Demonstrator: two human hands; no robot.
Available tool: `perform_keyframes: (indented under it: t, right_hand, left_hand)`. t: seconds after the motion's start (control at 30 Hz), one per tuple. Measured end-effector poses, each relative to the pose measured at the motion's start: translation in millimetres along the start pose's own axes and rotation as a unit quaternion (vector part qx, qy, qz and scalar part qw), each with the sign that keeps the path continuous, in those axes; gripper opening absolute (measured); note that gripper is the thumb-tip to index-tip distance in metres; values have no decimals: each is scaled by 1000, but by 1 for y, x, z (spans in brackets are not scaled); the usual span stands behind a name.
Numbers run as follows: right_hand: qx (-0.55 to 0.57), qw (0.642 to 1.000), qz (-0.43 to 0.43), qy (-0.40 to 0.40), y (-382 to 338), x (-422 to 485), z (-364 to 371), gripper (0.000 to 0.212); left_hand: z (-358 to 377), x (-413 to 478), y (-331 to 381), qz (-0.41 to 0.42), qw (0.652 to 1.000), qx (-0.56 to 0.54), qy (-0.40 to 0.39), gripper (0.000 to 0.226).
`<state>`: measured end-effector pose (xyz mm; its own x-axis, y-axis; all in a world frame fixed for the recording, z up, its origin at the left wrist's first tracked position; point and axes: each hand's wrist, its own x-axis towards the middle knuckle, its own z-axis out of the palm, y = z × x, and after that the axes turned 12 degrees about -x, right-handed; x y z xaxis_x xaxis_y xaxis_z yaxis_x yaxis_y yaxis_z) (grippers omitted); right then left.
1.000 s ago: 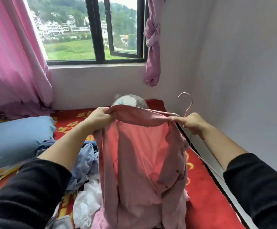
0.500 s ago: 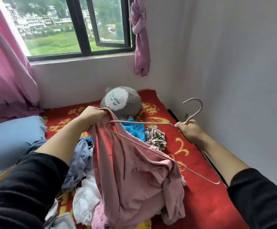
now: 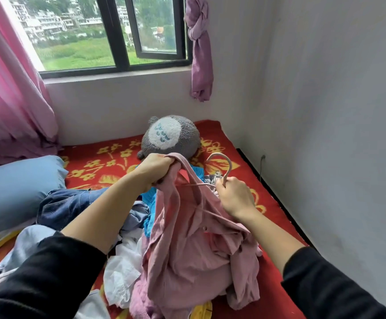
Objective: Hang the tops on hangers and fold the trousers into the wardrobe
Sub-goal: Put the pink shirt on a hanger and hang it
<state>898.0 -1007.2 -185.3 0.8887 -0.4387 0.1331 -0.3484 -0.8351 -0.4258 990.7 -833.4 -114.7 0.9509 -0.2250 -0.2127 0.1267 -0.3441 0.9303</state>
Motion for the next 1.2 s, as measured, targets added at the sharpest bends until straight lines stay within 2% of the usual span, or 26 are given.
perform_keyframes:
  t: [0.07,0.13,0.23,0.3,0.37,0.43,0.5,0.57,0.6,0.67,0.73,0.83,0.93,1.0,1.07,1.13,1.2]
  right_hand:
    - [14,1000,-2,15,1,-1,-4,41]
    - [56,998,-23,8,-1,-4,-5,43]
    - [146,988,-36,-35,-9,-11,2,26]
    - [172,983,-17,-66,-11,-12,2,35]
    - [193,977,-15,-84,-11,-13,-1,40]
    - [194,977,-16,-82,-10,-13,-6,35]
    - [182,981,-20,-65,-11,-11,-14,28]
    - [153,986,-24,-58,-11,-7,-24,27]
    - [144,988,-26,-56,-10,-4,-29,27]
    - [141,988,-36,-40,-11,-2,-36,28]
    - [145,988,-50,-23,-13,-4,-36,28]
    - [98,991,-67,-61,-13,-10,-22,33]
    - [144,984,-39,-102,-11,-11,-11,43]
    - [197,976,-41,-86,-12,-11,-9,48]
    - [203,974,-56,-86,-10,-11,-6,41]
    - [232,965,-46,-110,-4,-13,-1,28]
    - [264,956,-19,-128,3,-14,2,24]
  left_hand:
    - [-10,0,-6,-2,1000,8,18,24]
    - [-10,-2,-9,-22,998,-53,21,19]
    - [7,-5,-6,-37,982,-169,-81,18]
    - [15,-9,-6,-33,979,-137,-149,9]
    - [15,-10,-10,-31,984,-73,-160,13]
    - [10,-8,-14,-12,991,-11,-136,16]
    - [3,-4,-16,32,992,111,-58,9]
    - [-5,2,-19,65,972,223,33,15]
    - [-10,4,-22,77,965,240,70,15]
    - [-15,10,-27,95,971,194,105,19]
    - [-11,11,-29,115,985,75,103,25]
    - [2,1,-20,174,983,-49,44,37]
    - [12,-8,-16,189,979,-57,-54,35]
    - [16,-11,-19,173,978,-58,-101,22]
    - [20,-16,-23,165,978,-40,-124,9]
    - [18,-19,-27,127,977,3,-171,15]
    - [9,-21,-29,52,954,60,-290,29]
